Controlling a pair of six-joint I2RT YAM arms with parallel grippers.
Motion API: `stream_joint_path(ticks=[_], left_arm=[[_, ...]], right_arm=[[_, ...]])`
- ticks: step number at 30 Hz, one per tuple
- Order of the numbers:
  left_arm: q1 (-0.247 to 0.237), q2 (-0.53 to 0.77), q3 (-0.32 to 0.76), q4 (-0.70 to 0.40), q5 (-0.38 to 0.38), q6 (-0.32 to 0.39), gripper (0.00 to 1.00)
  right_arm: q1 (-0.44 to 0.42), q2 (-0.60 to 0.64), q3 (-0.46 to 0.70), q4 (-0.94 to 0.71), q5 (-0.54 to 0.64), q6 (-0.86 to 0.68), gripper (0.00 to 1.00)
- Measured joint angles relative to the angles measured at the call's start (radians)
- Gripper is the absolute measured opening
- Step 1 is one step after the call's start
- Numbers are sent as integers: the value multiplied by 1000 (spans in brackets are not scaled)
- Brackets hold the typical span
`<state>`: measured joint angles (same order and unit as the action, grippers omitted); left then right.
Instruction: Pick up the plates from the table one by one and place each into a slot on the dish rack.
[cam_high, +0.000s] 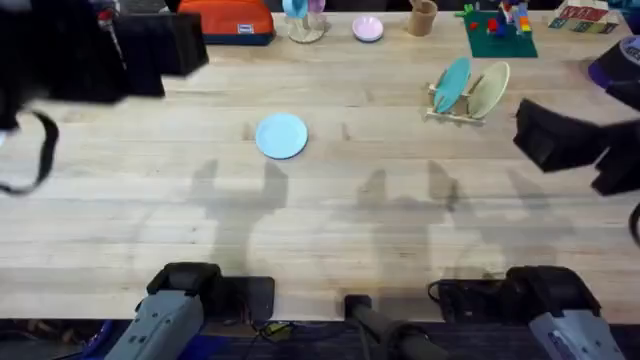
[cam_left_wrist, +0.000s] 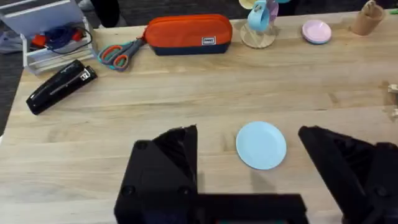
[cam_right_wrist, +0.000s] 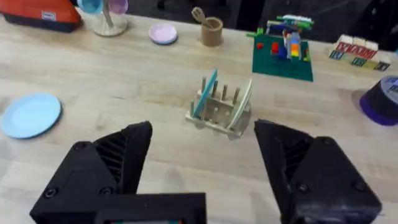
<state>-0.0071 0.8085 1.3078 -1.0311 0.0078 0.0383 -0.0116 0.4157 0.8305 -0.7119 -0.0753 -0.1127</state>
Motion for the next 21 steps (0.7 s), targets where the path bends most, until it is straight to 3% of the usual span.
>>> stream_joint_path(ticks=[12,21], left_arm=[[0,259,247,-187,26,0,993],[0,351,303,-243,26,0,993]], right_arm=[[0,394,336,-208,0,-19,991],[0,591,519,-322,0,-24,991]])
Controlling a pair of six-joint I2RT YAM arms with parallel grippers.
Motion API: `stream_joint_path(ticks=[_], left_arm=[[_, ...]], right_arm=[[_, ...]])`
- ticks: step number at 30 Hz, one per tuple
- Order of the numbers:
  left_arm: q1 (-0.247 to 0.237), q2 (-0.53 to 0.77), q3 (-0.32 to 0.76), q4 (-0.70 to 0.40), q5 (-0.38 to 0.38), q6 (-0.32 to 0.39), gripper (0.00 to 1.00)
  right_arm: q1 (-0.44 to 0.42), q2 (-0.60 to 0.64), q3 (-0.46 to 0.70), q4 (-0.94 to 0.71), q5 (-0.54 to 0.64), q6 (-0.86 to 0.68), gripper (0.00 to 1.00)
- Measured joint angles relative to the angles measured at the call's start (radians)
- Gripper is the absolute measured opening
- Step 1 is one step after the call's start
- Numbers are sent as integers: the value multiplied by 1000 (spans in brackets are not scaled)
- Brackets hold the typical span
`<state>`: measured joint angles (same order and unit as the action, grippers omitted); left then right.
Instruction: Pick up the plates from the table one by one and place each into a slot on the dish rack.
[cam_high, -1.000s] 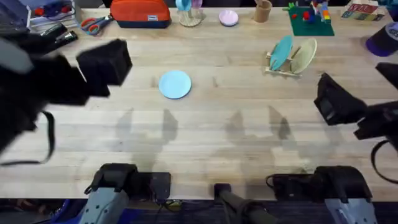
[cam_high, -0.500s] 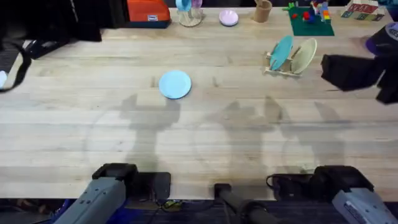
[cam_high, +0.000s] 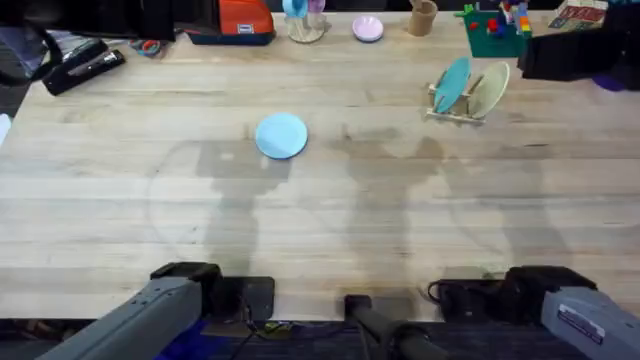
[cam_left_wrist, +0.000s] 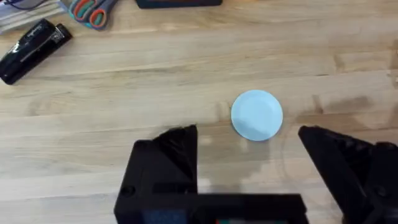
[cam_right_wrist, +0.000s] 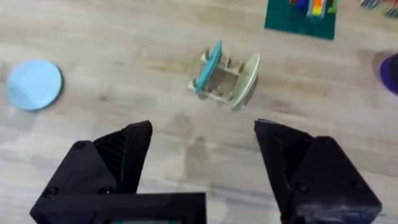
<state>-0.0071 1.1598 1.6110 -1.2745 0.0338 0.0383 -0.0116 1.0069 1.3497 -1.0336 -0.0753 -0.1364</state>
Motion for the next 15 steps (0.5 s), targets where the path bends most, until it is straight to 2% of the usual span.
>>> stream_joint_path(ticks=[8,14,15], left_arm=[[0,10,0,3,-16,0,993],[0,10,0,3,-24,0,993],[0,10,0,3,-24,0,910]], right_arm=[[0,110,35,-59,0,-3,993],[0,122,36,-44,0,-2,994],[0,123,36,-44,0,-2,994]])
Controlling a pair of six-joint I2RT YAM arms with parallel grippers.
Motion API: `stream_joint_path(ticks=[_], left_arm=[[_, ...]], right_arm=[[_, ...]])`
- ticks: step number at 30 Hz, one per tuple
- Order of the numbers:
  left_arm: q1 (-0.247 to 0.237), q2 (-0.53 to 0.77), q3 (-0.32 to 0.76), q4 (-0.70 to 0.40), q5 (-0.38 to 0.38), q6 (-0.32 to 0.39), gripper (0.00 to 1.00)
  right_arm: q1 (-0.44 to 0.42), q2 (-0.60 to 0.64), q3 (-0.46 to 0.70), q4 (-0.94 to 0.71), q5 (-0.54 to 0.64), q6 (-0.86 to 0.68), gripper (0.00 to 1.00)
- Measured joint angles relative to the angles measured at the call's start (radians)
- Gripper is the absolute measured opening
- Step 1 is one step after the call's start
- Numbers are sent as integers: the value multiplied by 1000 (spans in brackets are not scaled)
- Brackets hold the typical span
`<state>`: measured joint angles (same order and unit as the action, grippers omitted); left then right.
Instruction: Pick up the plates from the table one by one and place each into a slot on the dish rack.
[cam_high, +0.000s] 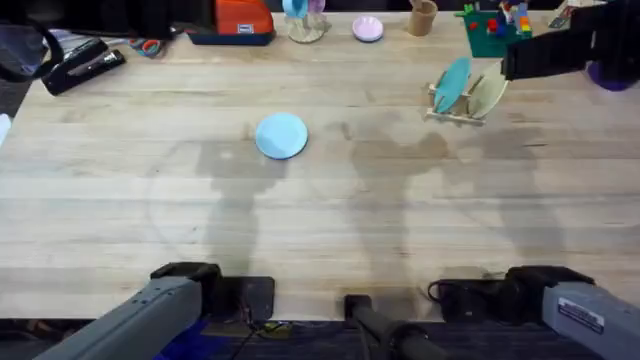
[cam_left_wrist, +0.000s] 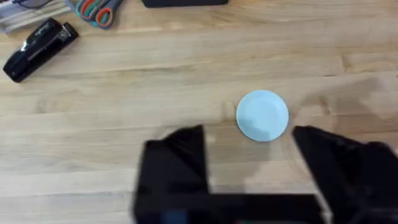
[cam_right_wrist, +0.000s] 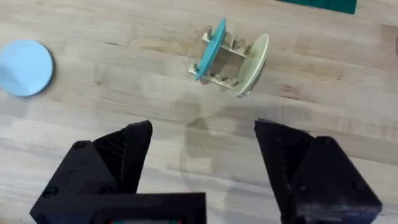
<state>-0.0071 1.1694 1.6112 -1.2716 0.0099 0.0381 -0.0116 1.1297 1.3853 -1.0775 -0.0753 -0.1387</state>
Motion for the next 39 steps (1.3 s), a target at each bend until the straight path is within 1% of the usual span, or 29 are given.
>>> stream_joint_path(ticks=[3,5,6,8,15,18,20,22,26,28,33,39], left_arm=[[0,0,0,5,-2,1,434],[0,0,0,11,-3,0,140],[0,0,0,11,-3,0,66],[0,0,0,11,-3,-3,44],[0,0,0,10,-1,-12,40],[0,0,0,-7,17,-15,40],[0,0,0,-22,46,-21,40],[1,3,0,-28,88,-25,40],[24,40,4,-44,229,-27,40],[47,75,4,-58,311,-20,40],[108,155,4,-94,470,11,41],[171,199,4,-119,606,70,41]], right_arm=[[0,0,0,0,0,0,994],[0,0,0,0,0,0,994],[0,0,0,0,0,0,994],[0,0,0,1,0,0,995],[0,0,0,2,0,0,995],[0,0,0,5,0,0,995],[0,0,0,6,0,0,995],[0,0,0,6,0,0,995],[0,0,0,6,0,0,995],[0,0,0,6,0,0,995],[0,0,0,6,0,0,994],[0,0,0,6,0,0,994]])
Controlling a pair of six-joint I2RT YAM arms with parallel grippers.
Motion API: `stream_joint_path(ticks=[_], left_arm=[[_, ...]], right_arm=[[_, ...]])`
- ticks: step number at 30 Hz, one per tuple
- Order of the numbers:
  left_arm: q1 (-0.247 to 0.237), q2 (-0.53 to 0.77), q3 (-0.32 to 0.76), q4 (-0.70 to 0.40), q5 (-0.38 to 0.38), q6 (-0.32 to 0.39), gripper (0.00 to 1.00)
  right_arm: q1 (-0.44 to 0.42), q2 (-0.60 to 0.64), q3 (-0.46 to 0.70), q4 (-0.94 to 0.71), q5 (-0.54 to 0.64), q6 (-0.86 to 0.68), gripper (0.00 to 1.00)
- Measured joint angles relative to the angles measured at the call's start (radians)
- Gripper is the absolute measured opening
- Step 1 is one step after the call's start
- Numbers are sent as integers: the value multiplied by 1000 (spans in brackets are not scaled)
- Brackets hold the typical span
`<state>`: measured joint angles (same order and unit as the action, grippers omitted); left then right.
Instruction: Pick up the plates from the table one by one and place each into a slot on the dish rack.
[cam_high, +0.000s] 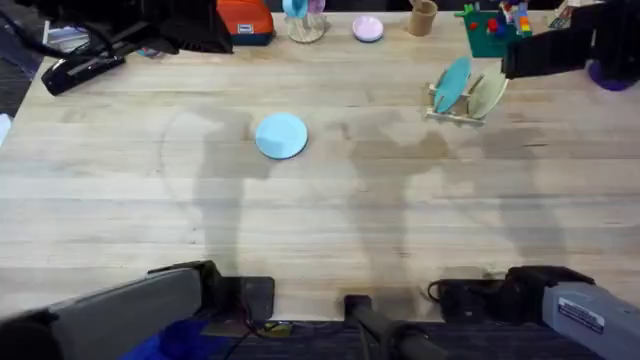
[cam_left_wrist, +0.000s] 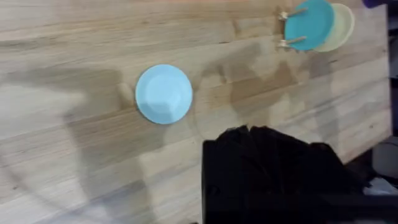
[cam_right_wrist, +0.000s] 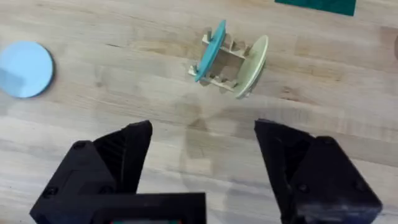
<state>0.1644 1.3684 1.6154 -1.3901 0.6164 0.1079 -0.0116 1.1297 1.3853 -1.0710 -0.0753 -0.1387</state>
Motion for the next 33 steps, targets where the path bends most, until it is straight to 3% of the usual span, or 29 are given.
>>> stream_joint_path(ticks=[4,13,24,33], left_arm=[[23,29,0,-28,71,43,41],[40,120,0,-57,142,123,41],[57,182,-43,-51,156,185,41],[107,261,-135,-22,158,231,41]], right_arm=[[0,0,0,0,0,0,994],[0,0,0,0,0,0,995],[0,0,0,0,0,0,993],[0,0,0,0,0,0,993]])
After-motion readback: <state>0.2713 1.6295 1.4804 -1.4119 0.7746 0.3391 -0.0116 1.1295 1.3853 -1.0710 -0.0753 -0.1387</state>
